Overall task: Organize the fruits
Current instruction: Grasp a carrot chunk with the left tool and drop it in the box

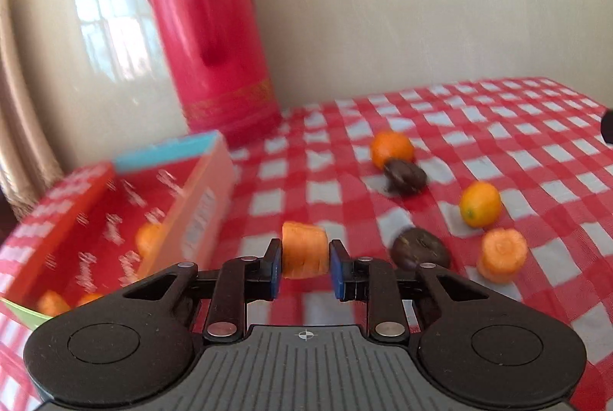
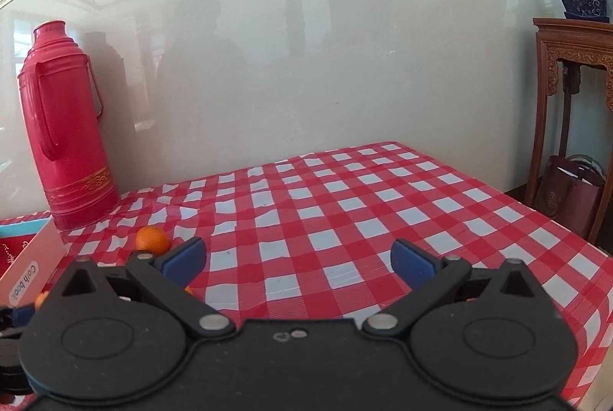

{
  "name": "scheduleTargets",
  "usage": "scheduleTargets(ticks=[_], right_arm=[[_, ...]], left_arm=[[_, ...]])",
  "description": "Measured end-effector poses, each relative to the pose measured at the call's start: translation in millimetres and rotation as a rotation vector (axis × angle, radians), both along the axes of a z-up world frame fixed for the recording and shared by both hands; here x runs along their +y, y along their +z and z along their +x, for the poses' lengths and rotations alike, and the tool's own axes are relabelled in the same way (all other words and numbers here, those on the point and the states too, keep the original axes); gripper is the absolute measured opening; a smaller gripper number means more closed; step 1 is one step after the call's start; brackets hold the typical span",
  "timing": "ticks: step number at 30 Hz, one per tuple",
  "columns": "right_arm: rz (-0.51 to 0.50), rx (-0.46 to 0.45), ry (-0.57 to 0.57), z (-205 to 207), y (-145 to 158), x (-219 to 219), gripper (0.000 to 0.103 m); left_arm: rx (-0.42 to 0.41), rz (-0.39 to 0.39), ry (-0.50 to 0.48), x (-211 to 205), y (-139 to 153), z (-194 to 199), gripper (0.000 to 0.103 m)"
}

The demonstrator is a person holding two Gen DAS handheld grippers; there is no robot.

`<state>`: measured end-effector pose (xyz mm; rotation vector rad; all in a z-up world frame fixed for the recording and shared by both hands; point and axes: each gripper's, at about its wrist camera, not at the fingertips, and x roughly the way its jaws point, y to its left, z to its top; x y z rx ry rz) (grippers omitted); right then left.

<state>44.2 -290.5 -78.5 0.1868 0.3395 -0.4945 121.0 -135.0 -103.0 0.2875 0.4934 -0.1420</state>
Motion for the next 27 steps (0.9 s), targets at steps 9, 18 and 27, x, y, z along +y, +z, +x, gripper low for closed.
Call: scheduleTargets(ticks=[9, 18, 27], right_arm=[[0.012, 0.009, 0.034, 5, -2, 7, 0.097], [0.005, 0.024, 0.076, 11, -4, 18, 0.097], [-0.001, 0.028, 0.092, 10, -4, 17, 0.097]], left_arm=[[-0.109, -0.034, 0.171, 45, 26, 2, 0.02], [-0.078, -0.034, 0.091, 54, 23, -9, 0.022], [-0.091, 0.03, 0.044, 26, 9, -36, 0.096]])
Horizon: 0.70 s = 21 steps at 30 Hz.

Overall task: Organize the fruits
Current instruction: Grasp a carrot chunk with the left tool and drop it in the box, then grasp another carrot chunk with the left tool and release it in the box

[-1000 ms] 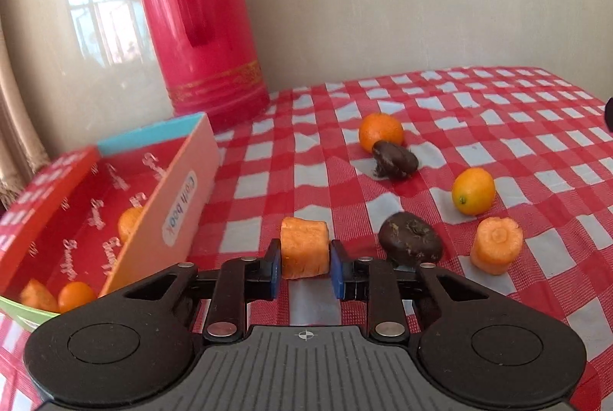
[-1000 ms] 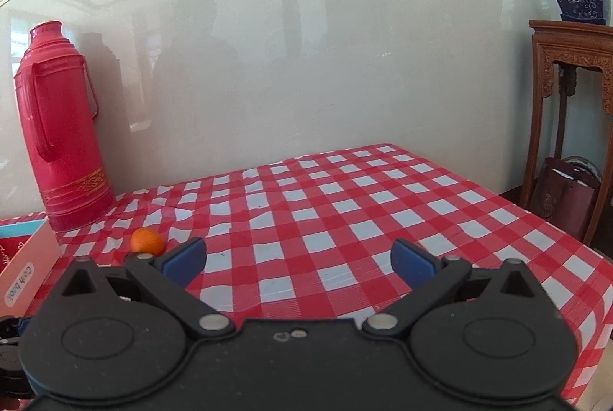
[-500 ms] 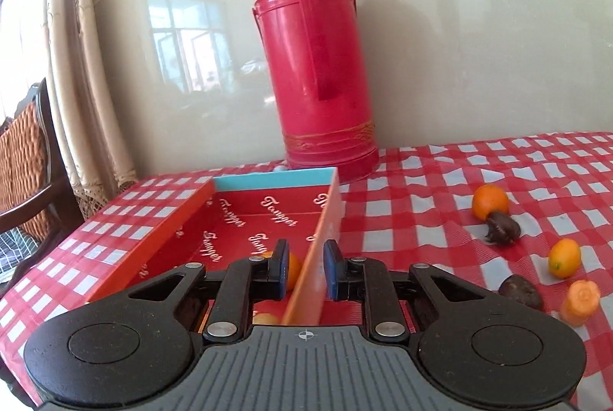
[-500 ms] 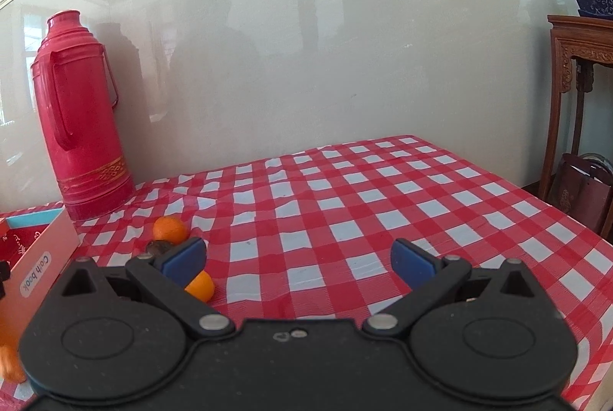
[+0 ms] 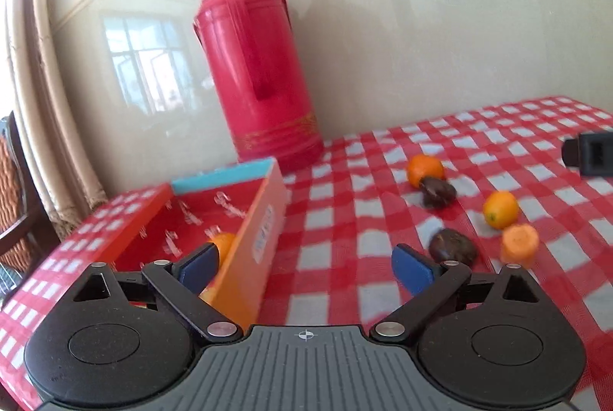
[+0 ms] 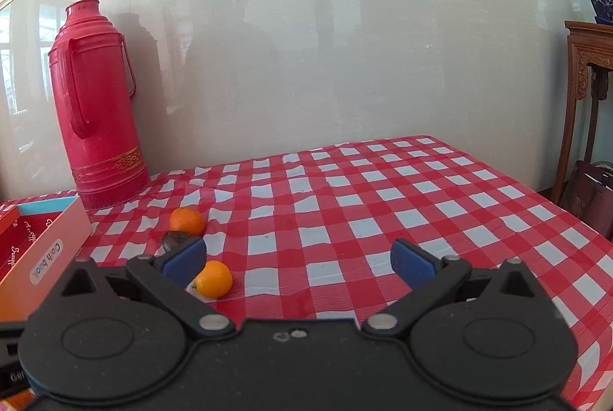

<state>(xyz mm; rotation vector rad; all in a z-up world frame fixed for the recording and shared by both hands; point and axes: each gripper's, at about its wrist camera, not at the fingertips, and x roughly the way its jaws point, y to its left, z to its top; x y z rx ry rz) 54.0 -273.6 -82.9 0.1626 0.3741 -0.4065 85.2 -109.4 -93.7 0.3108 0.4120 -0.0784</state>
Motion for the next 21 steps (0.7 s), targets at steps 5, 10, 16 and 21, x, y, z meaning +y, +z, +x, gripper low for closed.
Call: scheduleTargets(ticks=[5, 10, 16, 21], right_arm=[[0.025, 0.008, 0.001, -1, -2, -6, 0.097], [0.036, 0.011, 0.008, -1, -4, -6, 0.097], [0.035, 0.014, 0.03, 1, -3, 0, 0.097], [0.035, 0.016, 0.045, 3, -4, 3, 0.097]], left_arm=[[-0.009, 0.015, 0.012, 4, -8, -20, 0.095], [0.028, 0.043, 0.013, 9, -21, -28, 0.085], [0.044, 0.049, 0.028, 18, -32, -43, 0.072], [0.042, -0.001, 0.039, 33, -31, -47, 0.053]])
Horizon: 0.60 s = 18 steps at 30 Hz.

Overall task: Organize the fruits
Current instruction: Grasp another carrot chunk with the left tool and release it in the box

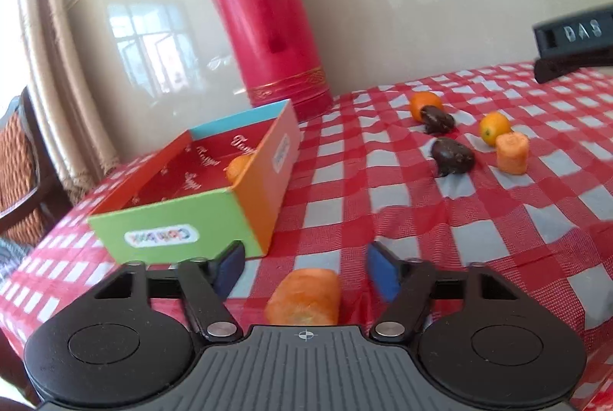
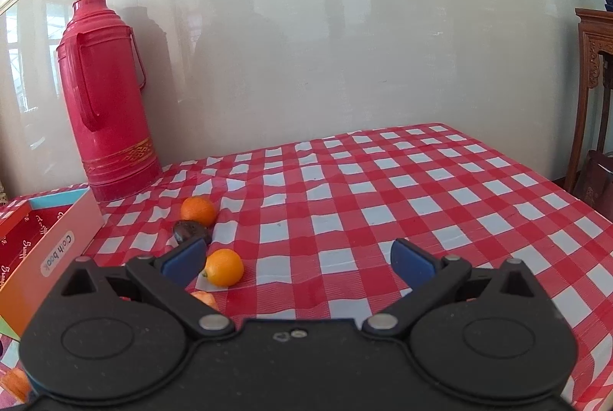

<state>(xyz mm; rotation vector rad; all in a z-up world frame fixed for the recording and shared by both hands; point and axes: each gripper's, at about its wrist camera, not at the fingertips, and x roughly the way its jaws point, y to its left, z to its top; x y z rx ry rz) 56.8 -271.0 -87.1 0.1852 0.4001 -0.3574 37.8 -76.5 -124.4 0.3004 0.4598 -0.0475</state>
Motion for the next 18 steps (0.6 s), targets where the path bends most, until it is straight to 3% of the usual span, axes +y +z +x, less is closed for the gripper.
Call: scheduleTargets(ticks=[4, 7, 12, 14, 18], right_arm=[[-0.005, 0.0, 0.008, 1, 0, 2, 0.097], [-0.004, -0.004, 0.007, 1, 0, 3, 0.097], [0.0, -0.011, 0.001, 0, 1, 2, 0.097], [0.001, -0.015, -0.001, 0, 1, 2, 0.097], [-0.005, -0.022, -0.005, -1, 2, 2, 0.097]], left_arm=[[0.031, -0.073, 0.005, 12, -1, 0, 0.052], [0.046, -0.118, -0.005, 17, -1, -4, 0.039], [0.044, -0.121, -0.016, 17, 0, -10, 0.038], [0.008, -0.129, -0.019, 19, 9, -10, 0.032], [-0.077, -0.162, 0.04, 32, 36, 5, 0.032]])
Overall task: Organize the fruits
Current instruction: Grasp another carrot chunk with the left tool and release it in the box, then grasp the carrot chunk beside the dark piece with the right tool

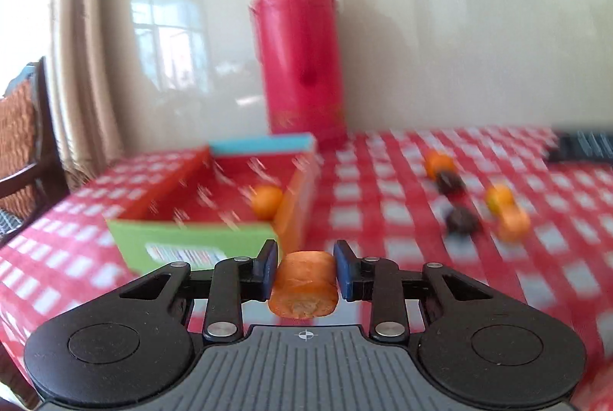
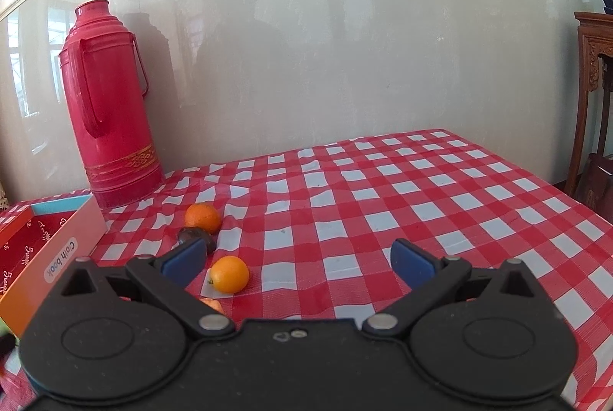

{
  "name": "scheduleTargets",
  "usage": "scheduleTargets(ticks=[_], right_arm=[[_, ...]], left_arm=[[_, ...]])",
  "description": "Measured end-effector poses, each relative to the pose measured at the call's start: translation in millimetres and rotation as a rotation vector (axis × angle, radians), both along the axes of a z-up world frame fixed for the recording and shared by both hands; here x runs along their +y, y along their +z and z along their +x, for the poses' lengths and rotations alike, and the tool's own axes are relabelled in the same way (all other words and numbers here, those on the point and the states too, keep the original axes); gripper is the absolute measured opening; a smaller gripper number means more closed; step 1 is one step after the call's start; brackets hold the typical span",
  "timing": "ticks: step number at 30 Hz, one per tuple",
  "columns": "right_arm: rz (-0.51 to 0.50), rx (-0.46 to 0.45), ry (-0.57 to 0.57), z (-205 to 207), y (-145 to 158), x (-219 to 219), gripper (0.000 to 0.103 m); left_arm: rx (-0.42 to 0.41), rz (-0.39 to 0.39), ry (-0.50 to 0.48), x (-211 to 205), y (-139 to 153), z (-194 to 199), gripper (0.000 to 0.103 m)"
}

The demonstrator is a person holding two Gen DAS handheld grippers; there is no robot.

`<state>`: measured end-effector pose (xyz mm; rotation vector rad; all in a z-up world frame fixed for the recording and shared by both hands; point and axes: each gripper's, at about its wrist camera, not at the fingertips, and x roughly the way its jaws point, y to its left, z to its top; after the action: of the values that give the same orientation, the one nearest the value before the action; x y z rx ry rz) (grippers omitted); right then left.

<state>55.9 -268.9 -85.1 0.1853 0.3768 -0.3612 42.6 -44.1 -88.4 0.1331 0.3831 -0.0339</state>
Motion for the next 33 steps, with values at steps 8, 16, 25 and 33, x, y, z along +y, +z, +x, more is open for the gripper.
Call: scheduleTargets(ticks=[8, 16, 25, 33], right_arm=[[-0.006, 0.016, 0.006, 2, -3, 1, 0.097], [-0.007, 0.035, 0.011, 3, -6, 0, 0.097], [0.018, 0.041, 0.101, 10, -8, 10, 0.092], [0.044, 0.124, 0.215, 31, -20, 27, 0.064]], left_arm=[[-0.002, -0.047, 0.213, 43, 25, 82, 0.032], [0.149, 0.012, 0.318, 55, 5, 143, 0.032], [0.079, 0.026, 0.313, 49, 18, 117, 0.094], [0.107, 0.002, 0.286, 69, 33, 96, 0.1]])
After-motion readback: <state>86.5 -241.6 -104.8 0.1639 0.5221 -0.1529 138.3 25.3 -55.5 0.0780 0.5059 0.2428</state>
